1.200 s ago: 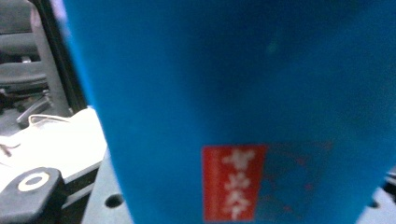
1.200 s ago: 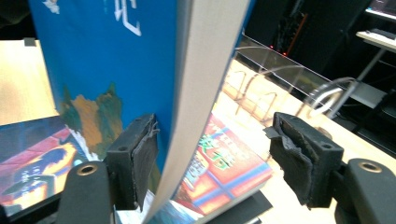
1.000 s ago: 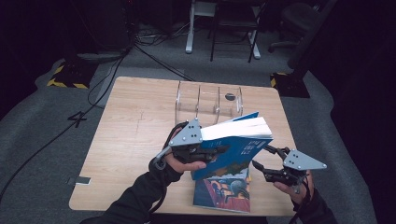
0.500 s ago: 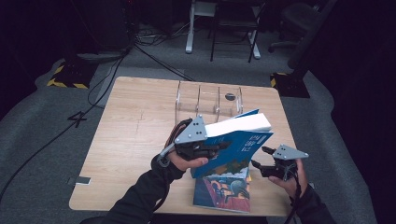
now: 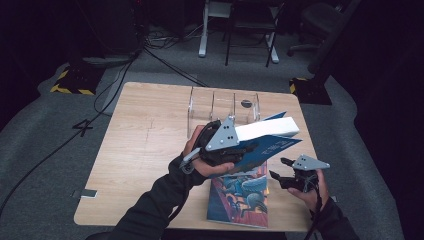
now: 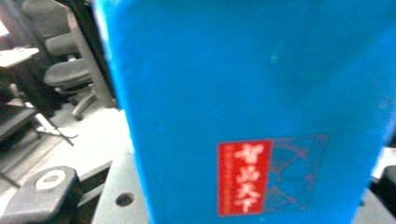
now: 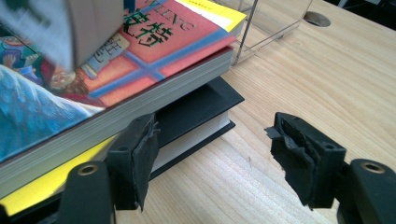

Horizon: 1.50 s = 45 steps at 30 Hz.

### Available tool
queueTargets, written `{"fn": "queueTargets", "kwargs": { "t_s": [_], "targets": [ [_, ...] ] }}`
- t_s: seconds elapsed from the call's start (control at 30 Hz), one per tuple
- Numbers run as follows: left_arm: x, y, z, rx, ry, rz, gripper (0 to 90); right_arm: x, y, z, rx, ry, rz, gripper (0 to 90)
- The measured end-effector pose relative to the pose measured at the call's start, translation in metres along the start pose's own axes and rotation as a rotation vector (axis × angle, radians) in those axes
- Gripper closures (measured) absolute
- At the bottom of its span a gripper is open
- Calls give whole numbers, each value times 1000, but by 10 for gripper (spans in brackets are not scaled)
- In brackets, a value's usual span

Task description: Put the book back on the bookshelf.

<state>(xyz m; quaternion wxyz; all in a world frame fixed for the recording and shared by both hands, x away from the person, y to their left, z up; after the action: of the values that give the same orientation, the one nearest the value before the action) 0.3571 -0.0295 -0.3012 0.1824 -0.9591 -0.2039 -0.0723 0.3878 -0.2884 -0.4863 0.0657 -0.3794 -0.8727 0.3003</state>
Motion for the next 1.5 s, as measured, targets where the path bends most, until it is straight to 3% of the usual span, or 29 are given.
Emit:
{"fn": "queueTargets", "kwargs": {
  "t_s": [0.17, 0.37, 0.63, 0.87, 1.27, 1.5],
  "targets": [
    [13, -4, -3, 34, 2, -28, 602, -1, 1, 2, 5, 9, -6, 326],
    [34, -20, -1, 61, -4, -100, 602, -1, 1, 3, 8, 11, -12, 335],
    [65, -46, 12, 80, -55, -210, 602, -1, 3, 4, 14, 19, -19, 335],
    [91, -58, 26, 92, -116, -304, 603, -1, 4, 5, 21, 13, -18, 335],
    [121, -64, 38, 95, -197, -412, 605, -1, 5, 6, 28, 11, -18, 335],
    [137, -53, 41, 101, -237, -463, 605, -1, 6, 6, 29, 10, -17, 336]
  ]
}}
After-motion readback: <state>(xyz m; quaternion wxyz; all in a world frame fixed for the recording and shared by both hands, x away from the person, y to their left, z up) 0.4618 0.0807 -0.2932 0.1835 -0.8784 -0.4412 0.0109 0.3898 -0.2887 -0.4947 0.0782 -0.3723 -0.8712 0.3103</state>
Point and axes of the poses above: each handheld gripper's, and its own axes: y roughly forward along the jaws, z roughly out of its underside, x roughly to its left, the point moved 5 cm from there along y, roughly forward along the jaws
